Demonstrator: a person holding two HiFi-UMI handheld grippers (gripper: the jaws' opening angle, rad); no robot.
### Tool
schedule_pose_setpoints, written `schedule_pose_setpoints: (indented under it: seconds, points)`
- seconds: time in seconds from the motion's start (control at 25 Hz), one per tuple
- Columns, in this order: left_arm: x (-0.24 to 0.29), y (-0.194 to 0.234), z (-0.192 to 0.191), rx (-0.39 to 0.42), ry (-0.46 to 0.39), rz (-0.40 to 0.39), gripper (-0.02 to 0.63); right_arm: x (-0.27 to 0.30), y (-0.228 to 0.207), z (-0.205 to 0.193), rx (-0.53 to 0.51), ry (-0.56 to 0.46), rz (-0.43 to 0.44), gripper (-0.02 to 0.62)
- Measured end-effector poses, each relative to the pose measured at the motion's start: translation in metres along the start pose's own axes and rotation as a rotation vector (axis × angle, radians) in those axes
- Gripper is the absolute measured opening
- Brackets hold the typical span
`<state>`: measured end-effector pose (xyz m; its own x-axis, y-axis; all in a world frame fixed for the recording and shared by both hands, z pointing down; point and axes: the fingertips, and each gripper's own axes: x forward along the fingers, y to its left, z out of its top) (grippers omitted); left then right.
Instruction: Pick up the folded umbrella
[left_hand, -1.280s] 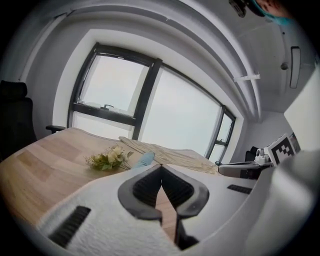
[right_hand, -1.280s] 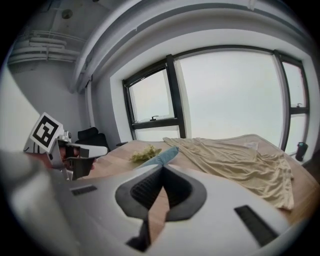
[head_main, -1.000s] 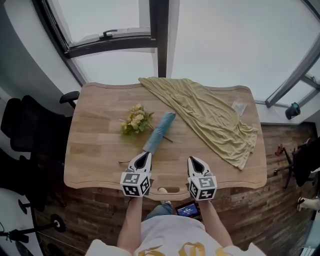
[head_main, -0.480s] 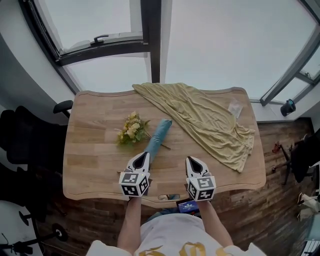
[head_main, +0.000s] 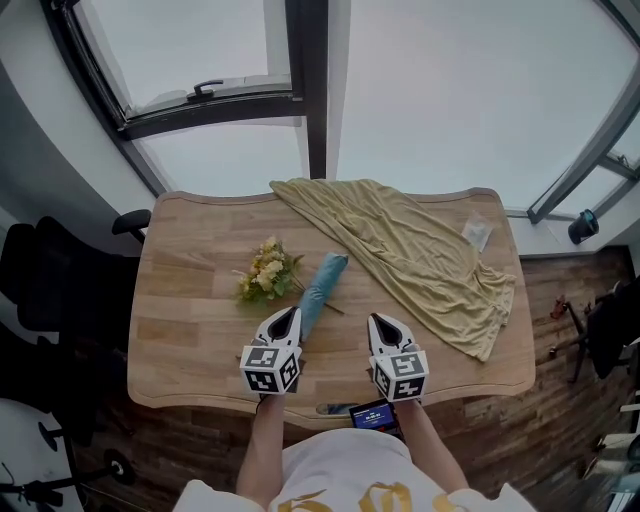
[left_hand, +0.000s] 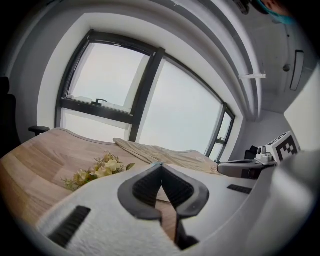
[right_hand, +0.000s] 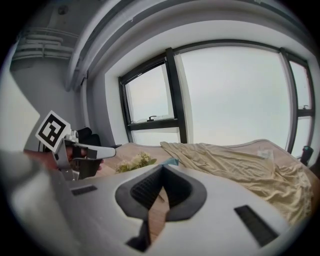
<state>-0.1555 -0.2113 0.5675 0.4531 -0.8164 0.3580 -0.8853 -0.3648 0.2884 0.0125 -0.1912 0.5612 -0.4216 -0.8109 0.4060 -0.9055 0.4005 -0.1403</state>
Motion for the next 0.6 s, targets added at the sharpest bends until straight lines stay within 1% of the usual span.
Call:
schedule_pose_setpoints:
  seconds: [0.28,0.48,0.6]
  points:
    - [0.023,0.003,-0.011,-0.023,0.057,-0.021,0.02,0.01,-0.016,-0.009,0.021,0.025,-0.006,0.009]
    - [0.041,0.007,-0.021,0.034,0.125,-0.01,0.02,0.023,-0.027,-0.013,0.037,0.048,-0.005,0.011]
    - [0.051,0.011,-0.026,0.032,0.151,-0.004,0.02,0.032,-0.031,-0.018,0.045,0.068,0.0,0.009]
